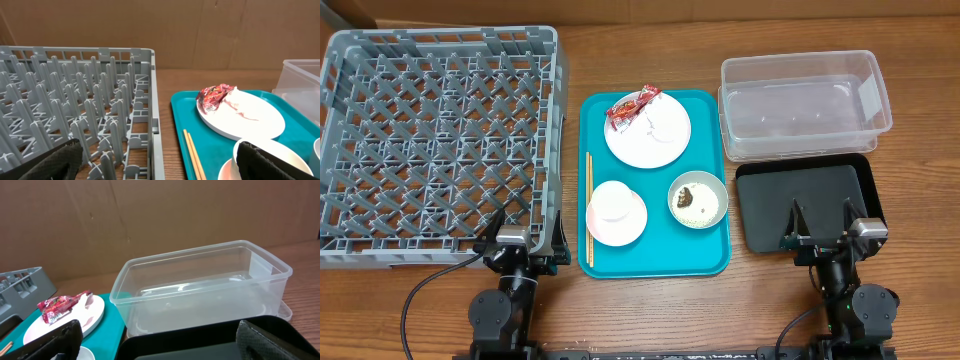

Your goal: Sort waste into correct bins and load items into the dishwasher

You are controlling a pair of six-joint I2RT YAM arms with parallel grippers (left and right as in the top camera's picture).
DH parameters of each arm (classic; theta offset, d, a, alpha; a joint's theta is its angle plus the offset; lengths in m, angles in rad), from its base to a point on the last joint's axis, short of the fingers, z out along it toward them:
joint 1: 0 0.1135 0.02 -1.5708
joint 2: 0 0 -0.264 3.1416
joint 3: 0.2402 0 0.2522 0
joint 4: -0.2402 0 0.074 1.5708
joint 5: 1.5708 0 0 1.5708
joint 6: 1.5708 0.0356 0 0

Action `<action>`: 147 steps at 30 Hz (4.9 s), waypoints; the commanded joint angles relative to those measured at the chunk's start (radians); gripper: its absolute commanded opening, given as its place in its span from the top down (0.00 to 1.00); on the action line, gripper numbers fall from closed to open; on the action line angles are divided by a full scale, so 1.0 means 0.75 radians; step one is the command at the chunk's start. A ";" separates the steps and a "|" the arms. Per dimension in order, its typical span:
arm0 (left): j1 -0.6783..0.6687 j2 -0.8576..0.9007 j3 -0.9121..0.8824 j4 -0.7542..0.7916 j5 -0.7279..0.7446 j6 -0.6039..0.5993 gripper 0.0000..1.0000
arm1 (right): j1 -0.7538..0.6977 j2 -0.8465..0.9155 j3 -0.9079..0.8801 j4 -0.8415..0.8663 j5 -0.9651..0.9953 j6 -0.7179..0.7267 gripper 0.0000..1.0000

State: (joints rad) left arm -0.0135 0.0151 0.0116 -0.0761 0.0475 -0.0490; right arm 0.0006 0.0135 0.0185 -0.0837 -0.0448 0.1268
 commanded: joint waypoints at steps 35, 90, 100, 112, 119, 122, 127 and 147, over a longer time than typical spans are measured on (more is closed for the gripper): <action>-0.005 -0.012 0.067 -0.077 -0.009 -0.095 0.00 | -0.004 -0.012 0.021 -0.006 0.001 0.006 0.00; 0.298 1.088 1.538 -1.499 -0.018 -0.205 0.00 | 0.697 2.421 2.164 -0.915 0.096 -0.137 0.00; 0.298 1.088 1.538 -1.499 -0.017 -0.210 0.00 | 0.705 2.720 2.164 -0.747 0.085 -0.056 0.04; 0.298 1.088 1.538 -1.509 -0.017 -0.210 0.00 | 0.704 2.914 2.163 -0.601 0.075 -0.046 0.16; 0.298 1.088 1.538 -1.509 -0.017 -0.210 0.00 | 0.704 2.949 2.163 -0.627 0.094 0.007 0.51; 0.298 1.088 1.538 -1.509 -0.017 -0.210 0.00 | 0.703 2.915 2.169 -0.638 0.094 0.006 0.66; 0.298 1.088 1.538 -1.508 -0.018 -0.209 0.00 | 0.686 2.748 2.169 -0.673 0.143 0.006 0.93; 0.298 1.088 1.538 -1.498 -0.018 -0.209 0.00 | 0.214 2.427 2.172 -0.919 -0.077 0.161 0.43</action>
State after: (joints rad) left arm 0.2039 0.8318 1.1419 -1.2049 0.0257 -0.1894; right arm 0.1623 1.8397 1.6398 -0.8032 0.0902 0.2279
